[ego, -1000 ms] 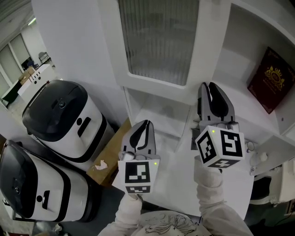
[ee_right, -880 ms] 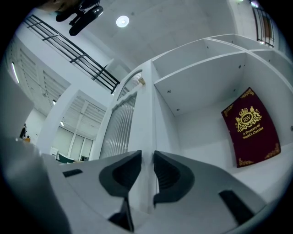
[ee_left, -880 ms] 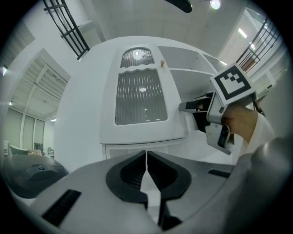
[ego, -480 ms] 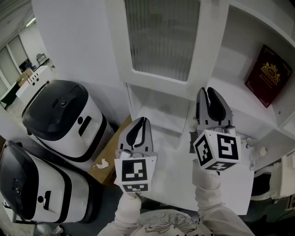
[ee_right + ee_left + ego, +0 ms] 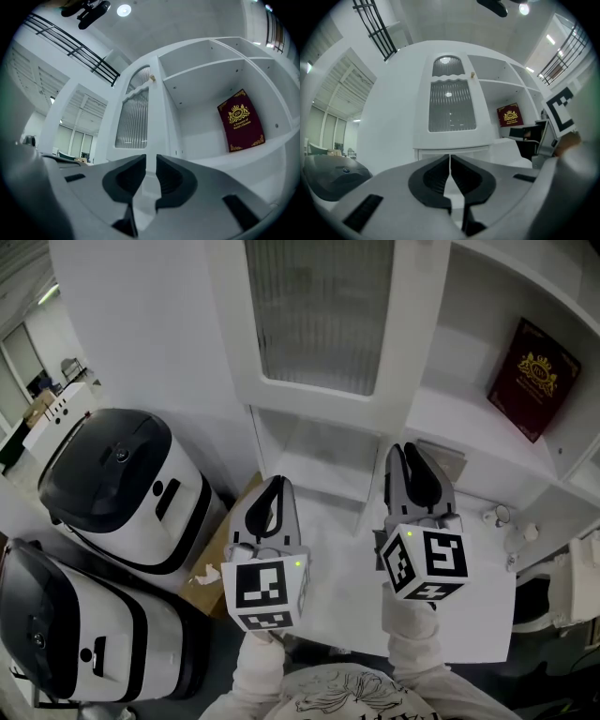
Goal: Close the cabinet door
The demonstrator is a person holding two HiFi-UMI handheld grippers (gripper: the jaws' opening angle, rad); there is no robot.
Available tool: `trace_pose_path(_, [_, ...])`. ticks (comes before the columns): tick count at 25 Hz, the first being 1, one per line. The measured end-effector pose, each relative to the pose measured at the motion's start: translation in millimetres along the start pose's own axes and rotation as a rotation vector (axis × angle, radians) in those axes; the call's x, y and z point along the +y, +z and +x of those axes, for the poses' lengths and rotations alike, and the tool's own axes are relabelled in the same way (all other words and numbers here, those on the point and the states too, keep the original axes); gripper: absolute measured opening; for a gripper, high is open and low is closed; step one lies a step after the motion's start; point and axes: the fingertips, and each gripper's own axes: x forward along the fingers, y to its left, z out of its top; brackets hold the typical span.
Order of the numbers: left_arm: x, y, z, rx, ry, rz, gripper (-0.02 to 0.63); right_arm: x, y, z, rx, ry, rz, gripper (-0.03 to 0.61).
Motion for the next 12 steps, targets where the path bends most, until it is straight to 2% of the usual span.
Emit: trace_pose_path(12, [-3.5,-3.9,-6.5,0.003,-0.043,-0.004,0.011,18.8,-17.2,-17.2,0.029,-0.014,-0.004,0.058])
